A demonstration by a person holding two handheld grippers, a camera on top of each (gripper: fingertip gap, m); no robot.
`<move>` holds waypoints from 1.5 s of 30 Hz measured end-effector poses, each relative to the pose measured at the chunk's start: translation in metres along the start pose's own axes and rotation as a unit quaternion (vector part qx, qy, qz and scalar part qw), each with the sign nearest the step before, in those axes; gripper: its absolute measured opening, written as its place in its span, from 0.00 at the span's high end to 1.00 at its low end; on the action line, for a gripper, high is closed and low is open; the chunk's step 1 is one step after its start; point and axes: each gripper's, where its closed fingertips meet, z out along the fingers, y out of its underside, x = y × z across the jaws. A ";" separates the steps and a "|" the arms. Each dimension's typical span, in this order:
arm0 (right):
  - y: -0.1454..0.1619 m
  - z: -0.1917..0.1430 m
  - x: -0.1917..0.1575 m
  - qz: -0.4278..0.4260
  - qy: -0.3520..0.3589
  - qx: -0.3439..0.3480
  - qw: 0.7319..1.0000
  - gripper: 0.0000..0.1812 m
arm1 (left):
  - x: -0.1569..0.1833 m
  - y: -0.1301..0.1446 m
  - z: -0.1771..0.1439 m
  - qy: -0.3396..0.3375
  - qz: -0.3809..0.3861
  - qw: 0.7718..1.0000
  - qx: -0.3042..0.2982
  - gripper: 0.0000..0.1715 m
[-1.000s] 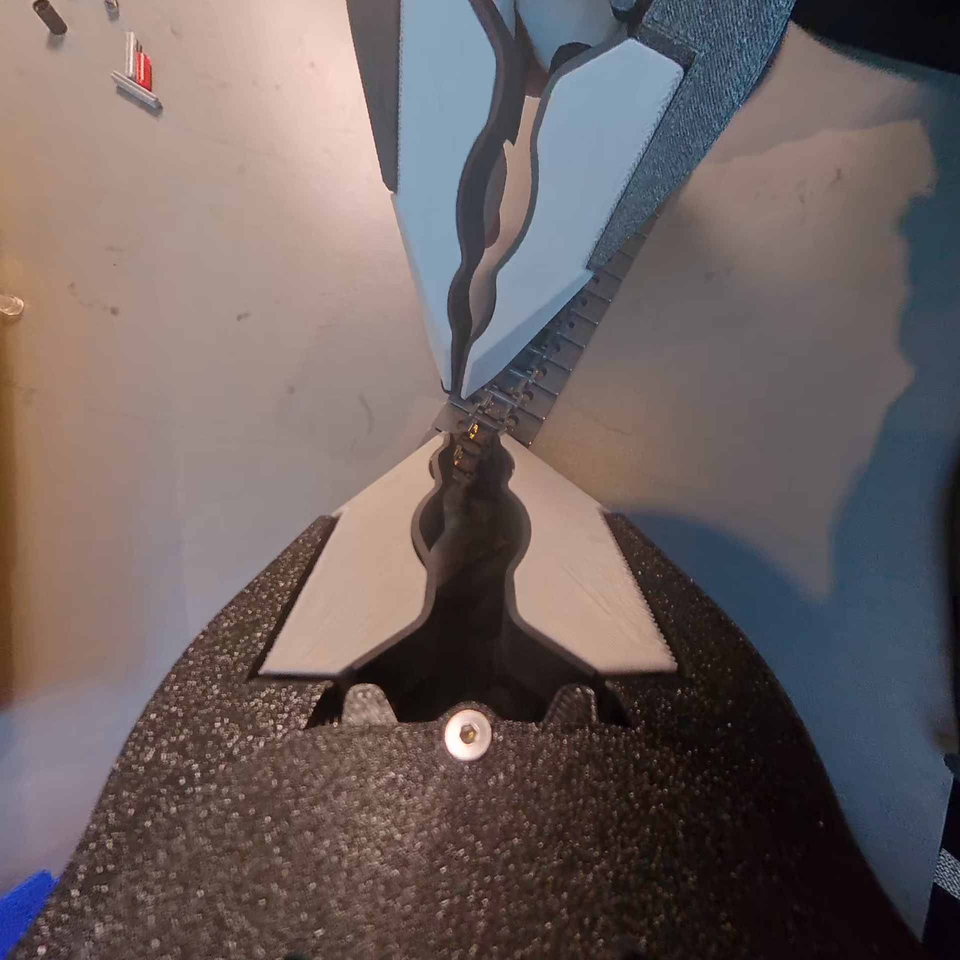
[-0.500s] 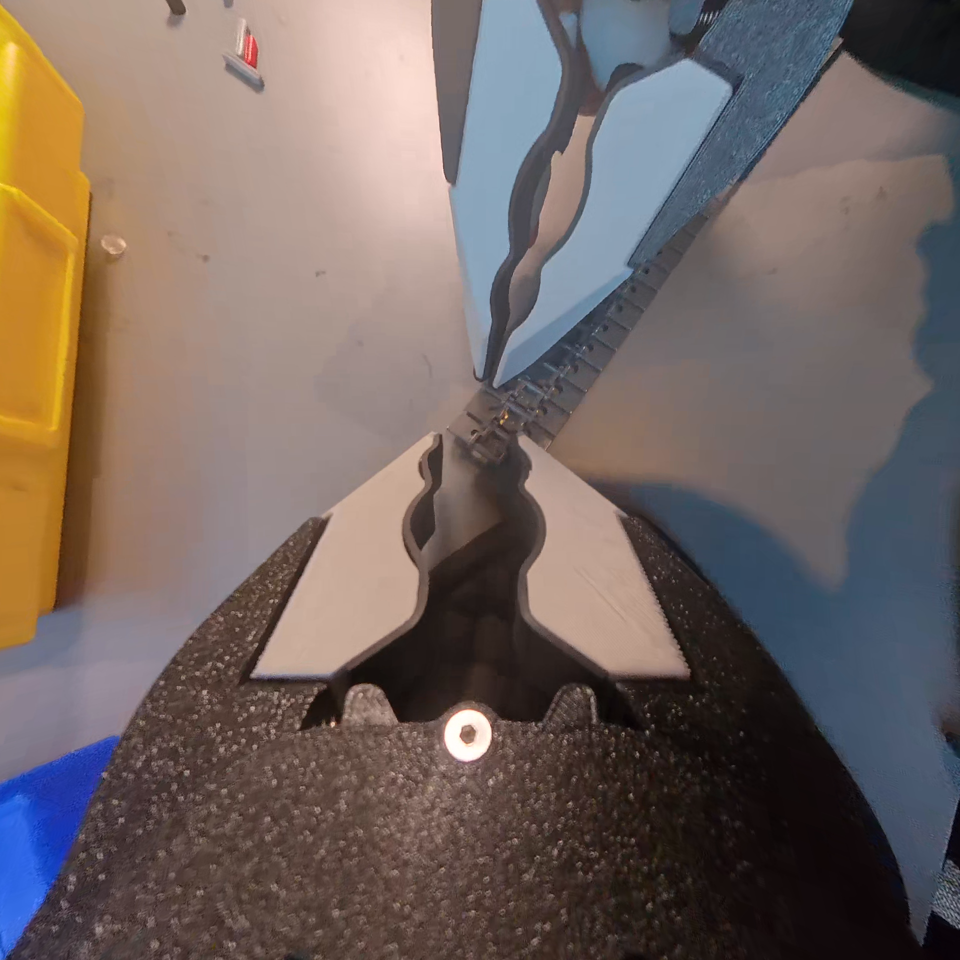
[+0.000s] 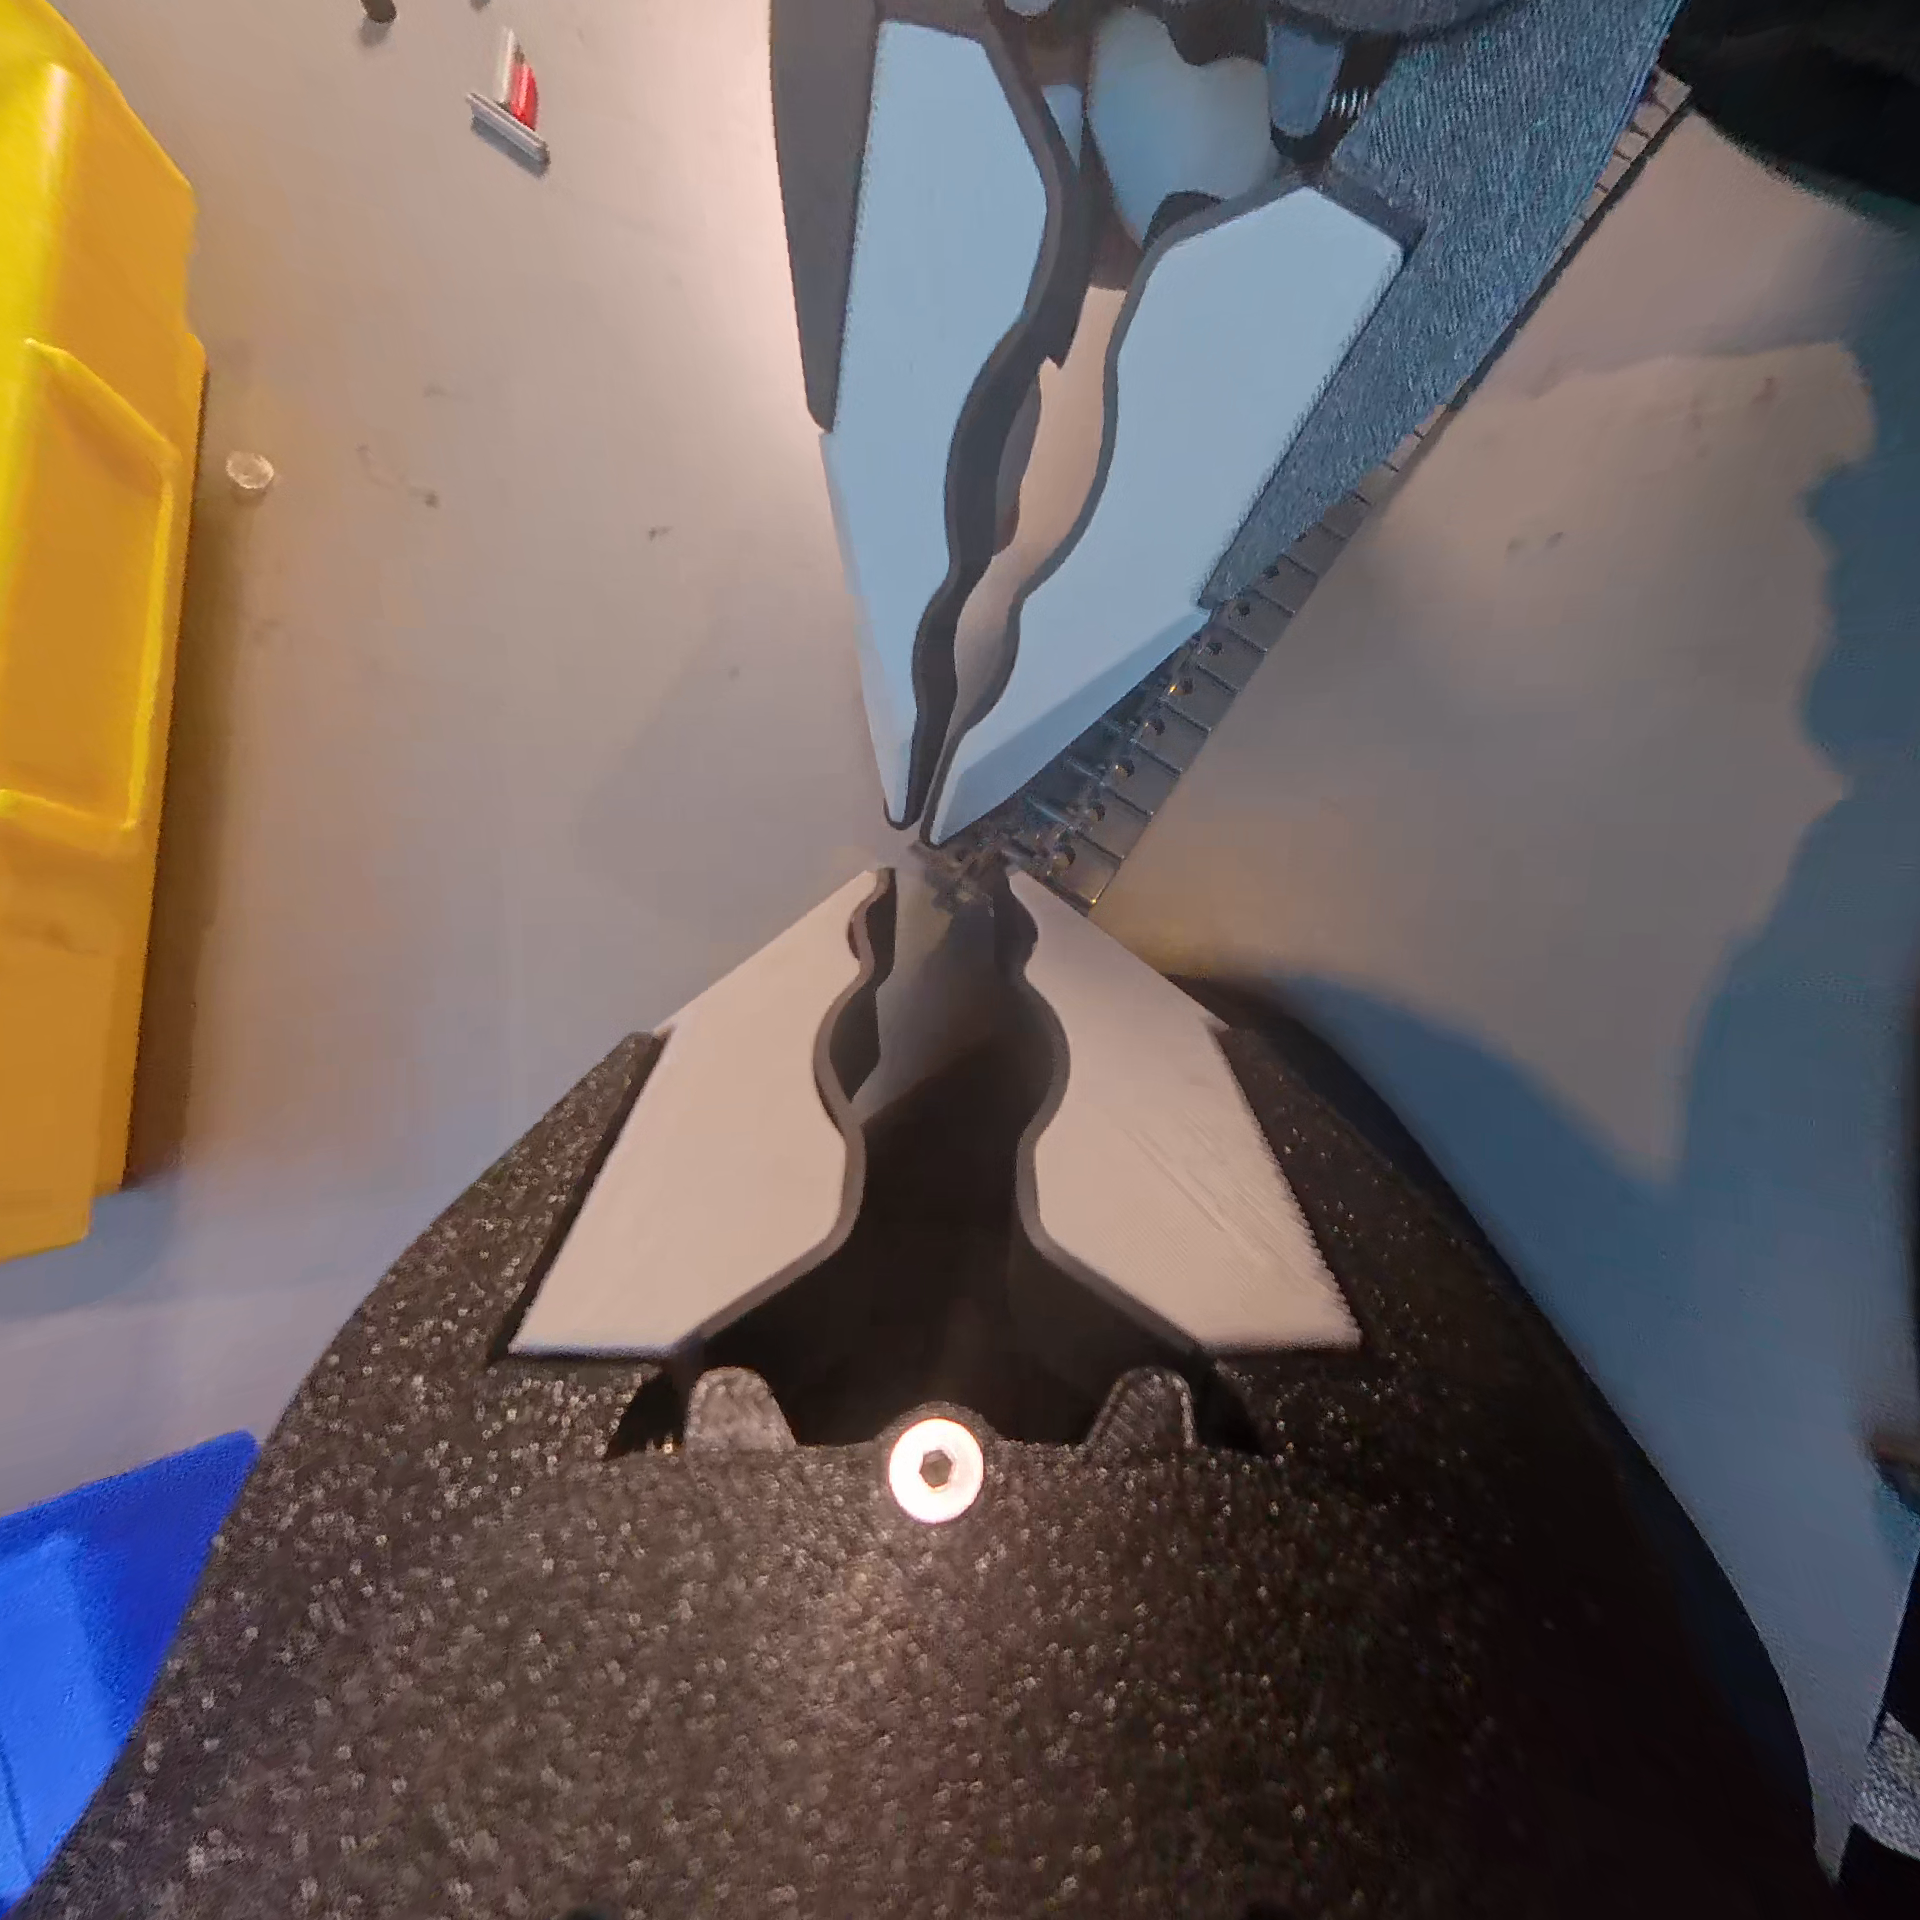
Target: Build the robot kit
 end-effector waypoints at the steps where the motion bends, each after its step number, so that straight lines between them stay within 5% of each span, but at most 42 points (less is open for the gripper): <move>1: 0.001 0.002 -0.001 -0.001 -0.003 -0.003 1.000 0.99 | -0.002 0.000 -0.002 -0.001 -0.005 1.000 0.004 0.90; 6: 0.000 -0.002 0.002 0.005 0.001 0.002 1.000 0.94 | -0.008 0.001 -0.010 -0.006 -0.023 1.000 0.019 0.89; 12: 0.002 -0.002 -0.016 0.019 -0.043 -0.019 0.999 0.75 | -0.018 0.000 -0.016 -0.024 -0.037 0.998 0.033 0.89; 19: 0.004 0.003 -0.014 0.010 -0.016 -0.029 0.999 0.84 | -0.024 -0.004 -0.019 -0.039 -0.042 0.997 0.055 0.89; 24: -0.014 -0.024 -0.003 0.017 0.022 0.042 0.999 0.85 | -0.032 -0.025 -0.035 -0.037 -0.069 0.988 0.135 0.89; 31: -0.035 -0.100 0.002 0.020 0.100 0.203 0.974 0.86 | 0.011 -0.086 -0.049 0.096 -0.085 0.954 0.270 0.84; 36: -0.023 -0.135 0.000 0.037 0.137 0.246 0.959 0.86 | 0.037 -0.121 -0.032 0.120 -0.052 0.952 0.276 0.83; 40: -0.016 -0.154 -0.003 0.064 0.152 0.288 0.943 0.86 | 0.052 -0.128 -0.024 0.142 -0.039 0.955 0.258 0.79; 45: -0.015 -0.159 -0.011 0.070 0.147 0.313 0.936 0.86 | 0.069 -0.131 -0.008 0.128 -0.013 0.965 0.230 0.87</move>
